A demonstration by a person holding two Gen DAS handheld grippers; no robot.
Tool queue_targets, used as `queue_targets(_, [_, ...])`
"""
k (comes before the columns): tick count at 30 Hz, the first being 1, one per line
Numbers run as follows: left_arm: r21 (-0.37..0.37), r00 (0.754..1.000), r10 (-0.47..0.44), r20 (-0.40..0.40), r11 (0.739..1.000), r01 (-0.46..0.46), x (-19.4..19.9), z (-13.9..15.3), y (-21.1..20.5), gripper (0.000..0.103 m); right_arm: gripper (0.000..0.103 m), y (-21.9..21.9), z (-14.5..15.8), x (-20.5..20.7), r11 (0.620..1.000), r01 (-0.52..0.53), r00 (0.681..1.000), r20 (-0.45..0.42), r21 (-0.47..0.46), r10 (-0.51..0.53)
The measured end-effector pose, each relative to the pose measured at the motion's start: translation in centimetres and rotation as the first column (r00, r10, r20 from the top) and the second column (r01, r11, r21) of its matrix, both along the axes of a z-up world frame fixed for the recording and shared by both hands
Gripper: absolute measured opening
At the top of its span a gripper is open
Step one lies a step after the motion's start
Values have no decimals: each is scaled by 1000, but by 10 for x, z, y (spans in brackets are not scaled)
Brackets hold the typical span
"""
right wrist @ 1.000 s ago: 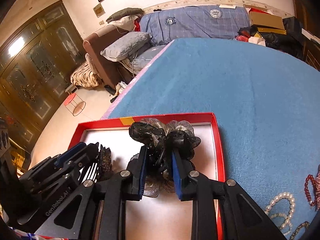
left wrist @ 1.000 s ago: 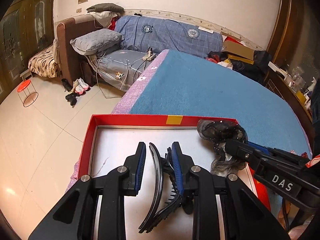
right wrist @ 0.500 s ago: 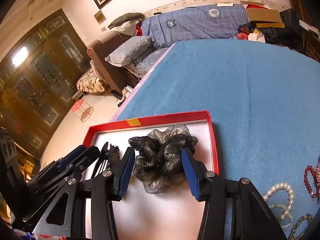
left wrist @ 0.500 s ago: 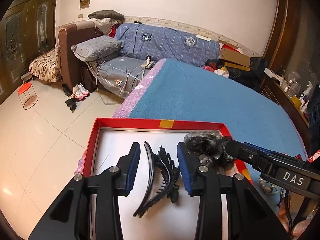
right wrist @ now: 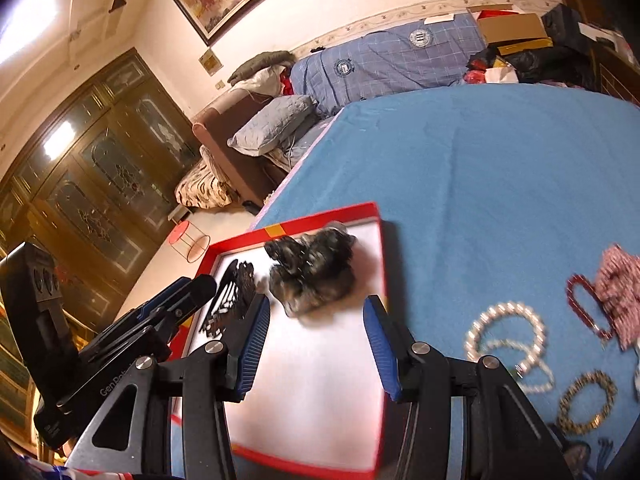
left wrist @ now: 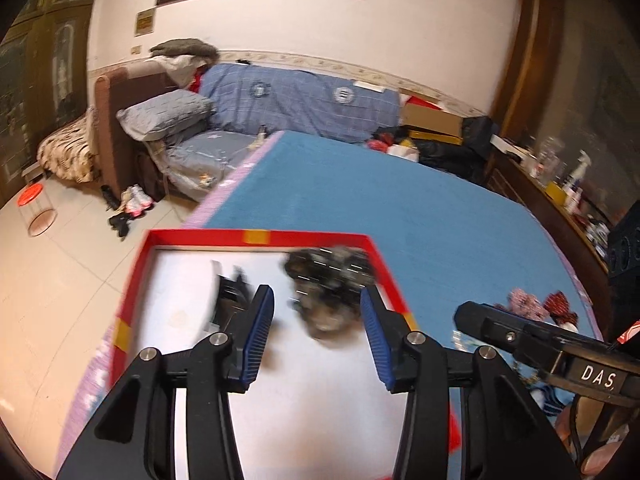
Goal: Organize jewelry
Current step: 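Open the right gripper releasing the scrunchie while the left releases the claw clip in the tray, then grasp the red polka-dot scrunchie with the right gripper while the left grasps a beaded bracelet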
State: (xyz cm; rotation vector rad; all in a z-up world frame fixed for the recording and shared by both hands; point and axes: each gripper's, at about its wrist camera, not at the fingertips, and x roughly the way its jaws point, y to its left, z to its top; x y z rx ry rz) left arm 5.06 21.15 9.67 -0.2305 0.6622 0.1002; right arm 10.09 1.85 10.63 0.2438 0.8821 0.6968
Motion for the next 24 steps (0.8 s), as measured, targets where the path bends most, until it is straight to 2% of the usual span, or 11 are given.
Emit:
queue_targets(9, [61,989,-148,-22,987,149,2,-4,-80,45,53,-66,3,-15,997,69,997,12,47,-70])
queue_targets(15, [105,976,-211,-51,971,216,6,-11,-121,48,54,-135,8,-10,979,194,979,47,67,-197])
queue_targets(18, [118,967,-245,-68,961,251,9,-16,-141,48,57,-188,10,0,943,321,944,45,87,-326])
queue_targets(22, [124,959,-269,-88,952,278,15,-24,-161,49,58,-248,9,11,870,491,869,46,50,-493])
queue_targets(24, [114,954,-281,-105,949,292,20,-30,-171,49,63,-272,6,16,832,554,831,42,27,-554])
